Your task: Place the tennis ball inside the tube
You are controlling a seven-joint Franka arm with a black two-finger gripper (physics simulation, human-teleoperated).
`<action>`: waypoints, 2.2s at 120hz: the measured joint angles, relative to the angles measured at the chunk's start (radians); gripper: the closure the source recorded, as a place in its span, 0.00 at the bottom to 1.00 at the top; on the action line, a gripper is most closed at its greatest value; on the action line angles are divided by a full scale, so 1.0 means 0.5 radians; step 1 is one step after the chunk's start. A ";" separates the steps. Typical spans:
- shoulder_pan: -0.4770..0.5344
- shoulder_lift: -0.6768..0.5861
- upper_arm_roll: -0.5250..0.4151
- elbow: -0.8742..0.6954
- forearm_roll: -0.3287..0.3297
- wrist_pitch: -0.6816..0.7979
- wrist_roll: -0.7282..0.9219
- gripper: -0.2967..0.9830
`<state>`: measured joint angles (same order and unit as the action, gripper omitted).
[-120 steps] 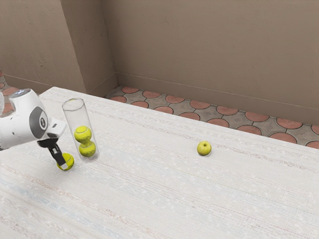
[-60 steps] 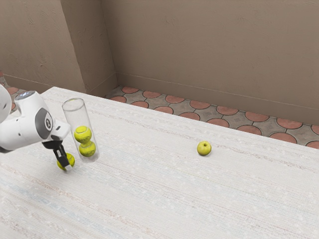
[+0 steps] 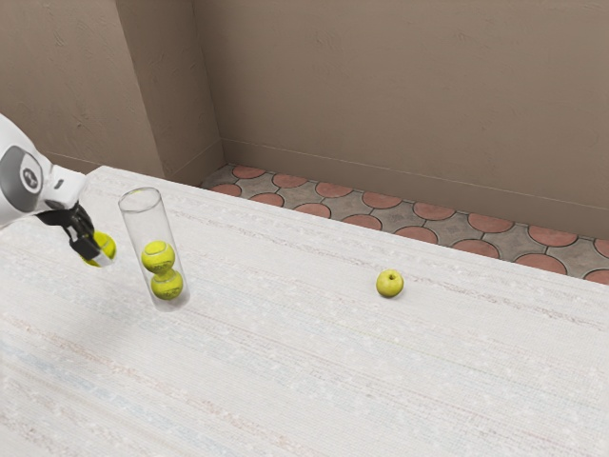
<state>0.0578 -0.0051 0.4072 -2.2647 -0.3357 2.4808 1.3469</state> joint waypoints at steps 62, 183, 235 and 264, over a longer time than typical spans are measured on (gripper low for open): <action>-0.301 -0.123 -0.063 0.741 0.542 -0.820 -0.315 0.75; -0.252 0.266 -0.051 1.062 0.434 -1.010 -0.653 0.76; -0.262 0.257 -0.034 1.057 0.359 -1.119 -0.685 0.32; -0.409 -0.032 -0.273 1.551 0.563 -1.777 -1.313 0.27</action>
<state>-0.1465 -0.0214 0.2709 -1.4893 -0.0542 1.5924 0.6904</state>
